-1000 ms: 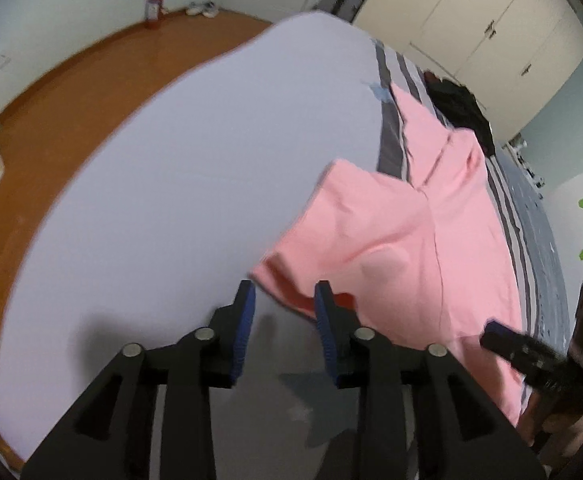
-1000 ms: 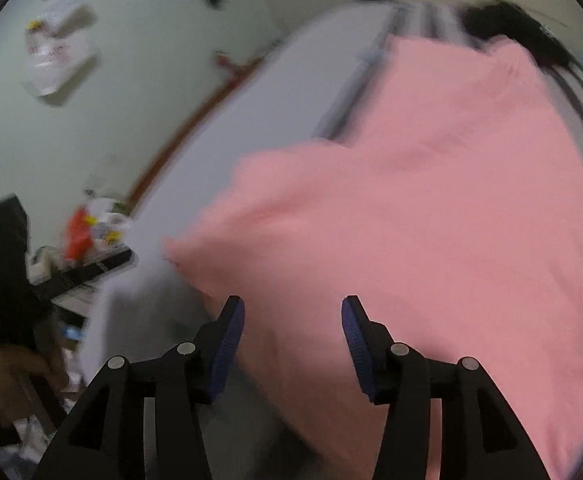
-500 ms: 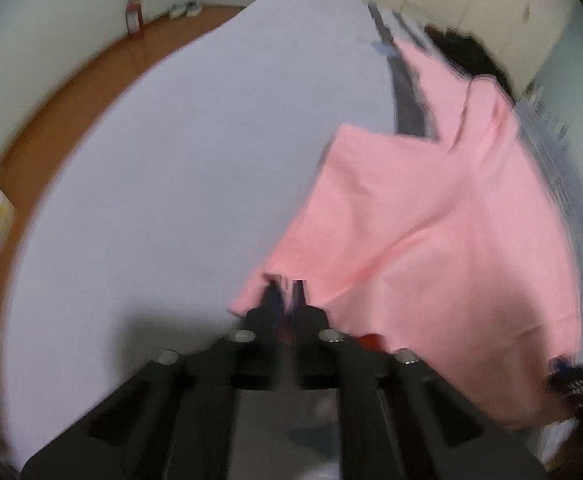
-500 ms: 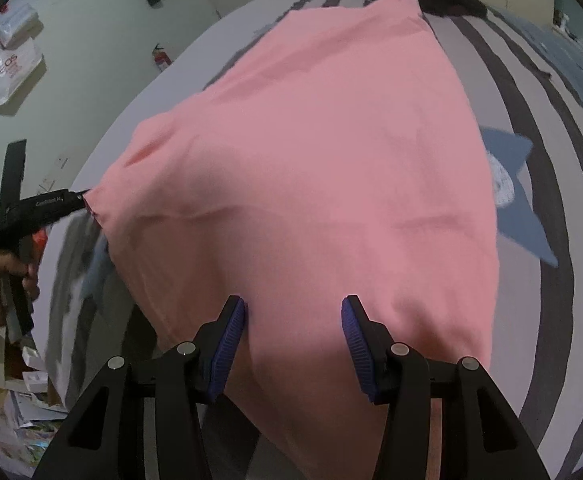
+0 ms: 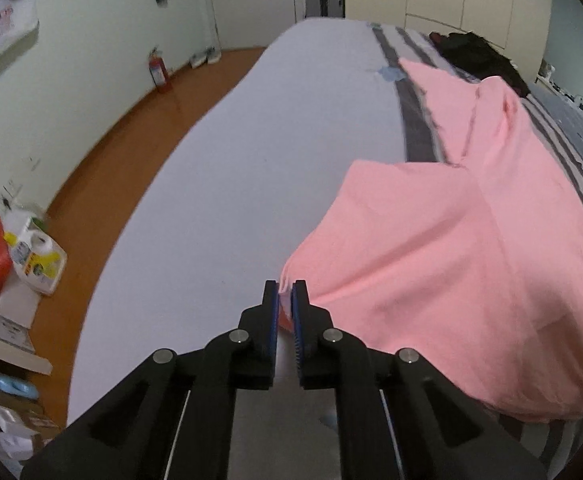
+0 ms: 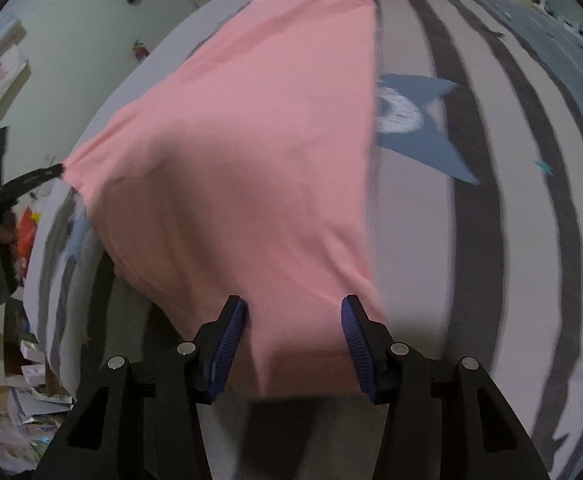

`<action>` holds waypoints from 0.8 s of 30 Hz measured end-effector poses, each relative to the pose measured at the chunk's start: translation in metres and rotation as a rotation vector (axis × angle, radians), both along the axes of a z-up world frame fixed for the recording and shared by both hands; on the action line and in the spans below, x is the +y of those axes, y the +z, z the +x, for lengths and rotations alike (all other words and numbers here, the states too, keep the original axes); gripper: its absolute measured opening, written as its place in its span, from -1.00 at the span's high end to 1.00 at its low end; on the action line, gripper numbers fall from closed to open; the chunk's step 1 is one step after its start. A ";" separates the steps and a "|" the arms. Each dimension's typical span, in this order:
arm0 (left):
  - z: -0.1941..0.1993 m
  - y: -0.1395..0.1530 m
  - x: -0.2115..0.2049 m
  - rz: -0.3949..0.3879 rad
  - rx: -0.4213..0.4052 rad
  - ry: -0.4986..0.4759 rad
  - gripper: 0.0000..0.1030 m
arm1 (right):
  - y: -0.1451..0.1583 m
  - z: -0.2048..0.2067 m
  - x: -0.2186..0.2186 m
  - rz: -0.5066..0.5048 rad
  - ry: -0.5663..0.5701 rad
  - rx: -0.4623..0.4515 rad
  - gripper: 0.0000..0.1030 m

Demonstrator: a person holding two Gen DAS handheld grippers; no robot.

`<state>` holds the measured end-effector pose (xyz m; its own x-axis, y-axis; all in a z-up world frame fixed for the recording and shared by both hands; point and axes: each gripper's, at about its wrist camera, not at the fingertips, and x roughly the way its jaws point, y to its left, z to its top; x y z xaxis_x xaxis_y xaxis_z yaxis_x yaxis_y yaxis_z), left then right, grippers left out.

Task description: Fold clothes

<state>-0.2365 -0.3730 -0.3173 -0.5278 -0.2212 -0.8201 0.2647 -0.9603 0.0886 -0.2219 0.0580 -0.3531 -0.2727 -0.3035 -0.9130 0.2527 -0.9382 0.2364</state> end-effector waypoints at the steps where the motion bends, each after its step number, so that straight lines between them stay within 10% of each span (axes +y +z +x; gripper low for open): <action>1: 0.002 0.005 0.008 -0.018 0.005 -0.006 0.90 | 0.001 0.002 0.007 0.007 -0.009 -0.003 0.12; 6: 0.007 0.020 0.037 -0.131 0.025 -0.006 0.90 | 0.009 0.004 0.034 0.035 -0.066 0.004 0.12; 15: -0.019 -0.001 0.068 0.058 0.044 -0.116 0.90 | 0.008 -0.036 0.024 -0.069 -0.108 0.048 0.10; 24: -0.032 -0.062 -0.015 -0.041 -0.161 0.093 0.89 | -0.013 -0.019 0.020 -0.066 -0.081 -0.044 0.50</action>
<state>-0.2686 -0.3883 -0.3793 -0.3661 -0.2978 -0.8817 0.3317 -0.9269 0.1753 -0.2410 0.0780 -0.3661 -0.2592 -0.3421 -0.9032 0.1649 -0.9371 0.3076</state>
